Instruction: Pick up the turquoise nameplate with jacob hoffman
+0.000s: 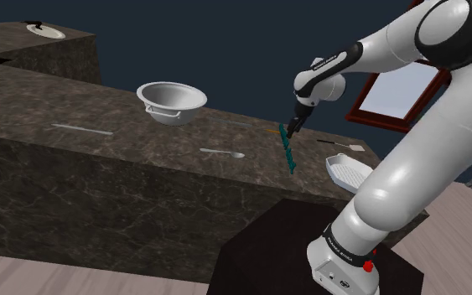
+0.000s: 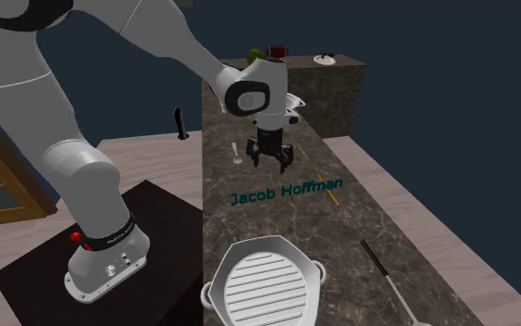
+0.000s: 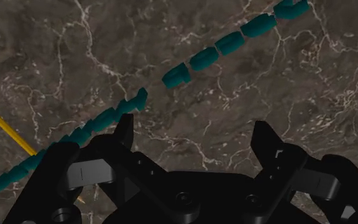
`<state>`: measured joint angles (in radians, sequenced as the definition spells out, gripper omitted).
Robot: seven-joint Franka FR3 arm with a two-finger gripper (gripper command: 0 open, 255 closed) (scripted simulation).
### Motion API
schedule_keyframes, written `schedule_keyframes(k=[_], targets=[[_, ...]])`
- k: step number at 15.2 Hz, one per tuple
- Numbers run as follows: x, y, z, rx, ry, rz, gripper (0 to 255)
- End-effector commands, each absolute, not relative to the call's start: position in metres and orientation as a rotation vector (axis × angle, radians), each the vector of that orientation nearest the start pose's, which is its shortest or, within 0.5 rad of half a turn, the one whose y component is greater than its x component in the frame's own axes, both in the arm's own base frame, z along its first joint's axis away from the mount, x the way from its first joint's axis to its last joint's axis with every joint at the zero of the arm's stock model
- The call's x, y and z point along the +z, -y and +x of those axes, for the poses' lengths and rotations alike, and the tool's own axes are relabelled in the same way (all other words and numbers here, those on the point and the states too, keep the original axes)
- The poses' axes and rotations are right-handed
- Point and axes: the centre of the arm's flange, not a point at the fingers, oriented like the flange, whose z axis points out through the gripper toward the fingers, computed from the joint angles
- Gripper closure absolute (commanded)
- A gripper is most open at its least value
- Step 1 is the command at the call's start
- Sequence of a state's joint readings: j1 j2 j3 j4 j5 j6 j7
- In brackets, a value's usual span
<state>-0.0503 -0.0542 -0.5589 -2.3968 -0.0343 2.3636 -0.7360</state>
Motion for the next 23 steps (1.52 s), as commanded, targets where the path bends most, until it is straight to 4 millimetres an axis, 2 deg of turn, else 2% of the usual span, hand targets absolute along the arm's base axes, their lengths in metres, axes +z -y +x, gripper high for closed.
schedule_keyframes(k=[1,5,12,14,15,23], targets=[[0.320,0.299,0.411,-0.017,0.273,-3.144,0],[0.292,0.333,0.428,-0.011,0.328,-3.151,0],[0.255,0.333,0.428,-0.011,0.328,-3.151,0],[0.252,0.333,0.428,-0.011,0.328,-3.151,0],[0.252,0.334,0.428,-0.011,0.328,-3.151,255],[0.252,0.335,0.427,-0.011,0.328,-3.151,255]])
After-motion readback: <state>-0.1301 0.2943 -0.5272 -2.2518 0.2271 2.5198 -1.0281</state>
